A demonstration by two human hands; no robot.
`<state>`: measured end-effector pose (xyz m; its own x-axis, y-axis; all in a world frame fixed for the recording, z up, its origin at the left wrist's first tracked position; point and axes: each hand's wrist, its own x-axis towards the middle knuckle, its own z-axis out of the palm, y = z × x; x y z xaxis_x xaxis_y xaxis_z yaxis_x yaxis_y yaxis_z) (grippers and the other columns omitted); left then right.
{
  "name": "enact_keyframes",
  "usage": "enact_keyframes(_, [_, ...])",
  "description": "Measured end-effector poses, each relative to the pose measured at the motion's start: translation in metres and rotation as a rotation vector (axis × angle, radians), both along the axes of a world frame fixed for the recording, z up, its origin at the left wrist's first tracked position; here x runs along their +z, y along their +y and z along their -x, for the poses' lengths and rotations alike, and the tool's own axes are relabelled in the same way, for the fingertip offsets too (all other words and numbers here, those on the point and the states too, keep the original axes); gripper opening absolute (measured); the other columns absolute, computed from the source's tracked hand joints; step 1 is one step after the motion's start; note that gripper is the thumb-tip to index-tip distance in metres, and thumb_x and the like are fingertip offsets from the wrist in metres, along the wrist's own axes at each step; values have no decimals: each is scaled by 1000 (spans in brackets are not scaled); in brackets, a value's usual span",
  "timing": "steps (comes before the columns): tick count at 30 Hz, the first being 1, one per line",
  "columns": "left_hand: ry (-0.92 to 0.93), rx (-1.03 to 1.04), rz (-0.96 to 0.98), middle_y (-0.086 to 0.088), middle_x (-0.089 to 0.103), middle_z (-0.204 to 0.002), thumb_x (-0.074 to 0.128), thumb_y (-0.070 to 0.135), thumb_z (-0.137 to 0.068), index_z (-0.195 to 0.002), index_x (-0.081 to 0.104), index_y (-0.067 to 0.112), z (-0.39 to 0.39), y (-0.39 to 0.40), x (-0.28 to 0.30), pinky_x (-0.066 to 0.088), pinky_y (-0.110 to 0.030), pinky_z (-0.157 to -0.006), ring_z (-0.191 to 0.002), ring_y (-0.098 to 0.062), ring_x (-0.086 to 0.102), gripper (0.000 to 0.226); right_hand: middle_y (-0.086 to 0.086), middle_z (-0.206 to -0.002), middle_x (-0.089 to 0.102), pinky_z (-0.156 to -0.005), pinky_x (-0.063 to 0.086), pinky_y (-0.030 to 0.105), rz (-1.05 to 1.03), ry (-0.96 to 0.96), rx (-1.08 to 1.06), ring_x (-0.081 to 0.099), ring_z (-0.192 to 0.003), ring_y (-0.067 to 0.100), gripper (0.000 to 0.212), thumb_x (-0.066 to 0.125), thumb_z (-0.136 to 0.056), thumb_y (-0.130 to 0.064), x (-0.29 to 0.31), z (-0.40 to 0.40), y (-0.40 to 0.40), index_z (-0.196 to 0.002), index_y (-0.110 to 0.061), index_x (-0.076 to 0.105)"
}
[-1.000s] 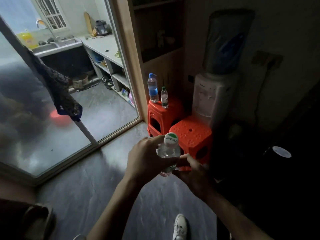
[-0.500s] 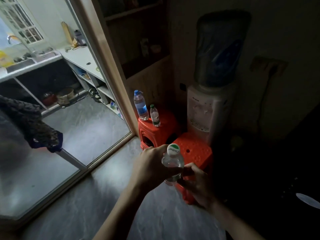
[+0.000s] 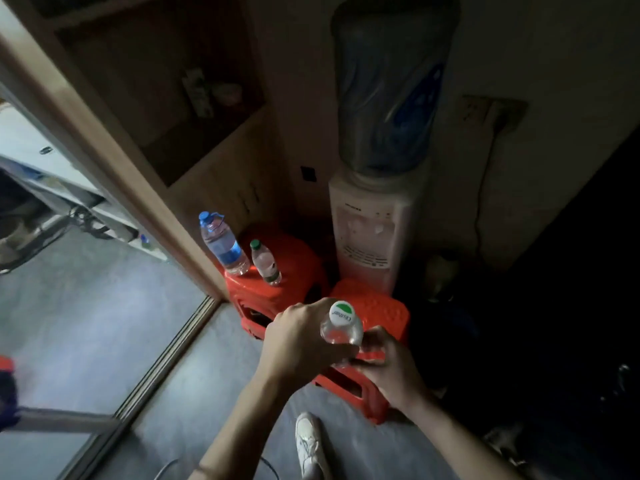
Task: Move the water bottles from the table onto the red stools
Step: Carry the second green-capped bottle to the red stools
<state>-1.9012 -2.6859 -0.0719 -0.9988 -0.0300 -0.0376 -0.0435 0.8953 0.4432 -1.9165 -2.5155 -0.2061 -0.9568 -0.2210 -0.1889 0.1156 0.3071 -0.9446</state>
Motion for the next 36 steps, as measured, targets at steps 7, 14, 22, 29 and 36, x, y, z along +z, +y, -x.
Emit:
enact_keyframes(7, [-53, -158, -32, 20, 67, -78, 68, 70, -56, -100, 60, 44, 83, -56, -38, 44, -21, -59, -72, -1, 59, 51, -9, -83, 73, -74, 53, 17, -120, -81, -182, 68, -81, -3, 36, 92, -62, -22, -27, 47, -60, -85, -23, 64])
enact_keyframes(14, [-188, -268, -86, 16, 71, -90, 69, 61, -59, -116, 57, 48, 120, -55, -107, 48, -25, -64, -82, -7, 62, 60, 0, -90, 74, -77, 62, 39, -139, -242, -315, 73, -88, 15, 36, 82, -67, 0, -94, 57, -62, -90, -19, 62])
enact_keyframes(22, [-286, -366, -85, 15, 71, -97, 73, 50, -63, -118, 57, 44, 147, -36, -200, 46, -24, -65, -89, -12, 63, 57, -2, -83, 73, -70, 60, 30, -119, -303, -370, 73, -81, 7, 29, 75, -60, -34, -184, 73, -48, -84, -30, 60])
enact_keyframes(29, [-266, -356, -61, 9, 74, -89, 79, 45, -59, -114, 64, 40, 187, -21, -264, 41, -23, -60, -79, -17, 66, 58, 3, -92, 72, -73, 59, 18, -165, -281, -319, 72, -88, 6, 32, 82, -71, 0, -247, 114, -30, -90, -15, 61])
enact_keyframes(36, [-149, -340, -91, 9, 73, -86, 73, 49, -61, -110, 65, 37, 241, -2, -298, 41, -23, -59, -77, -17, 67, 51, 5, -96, 72, -72, 55, 11, -183, -175, -351, 72, -88, 9, 36, 81, -74, 0, -281, 175, -14, -93, -21, 60])
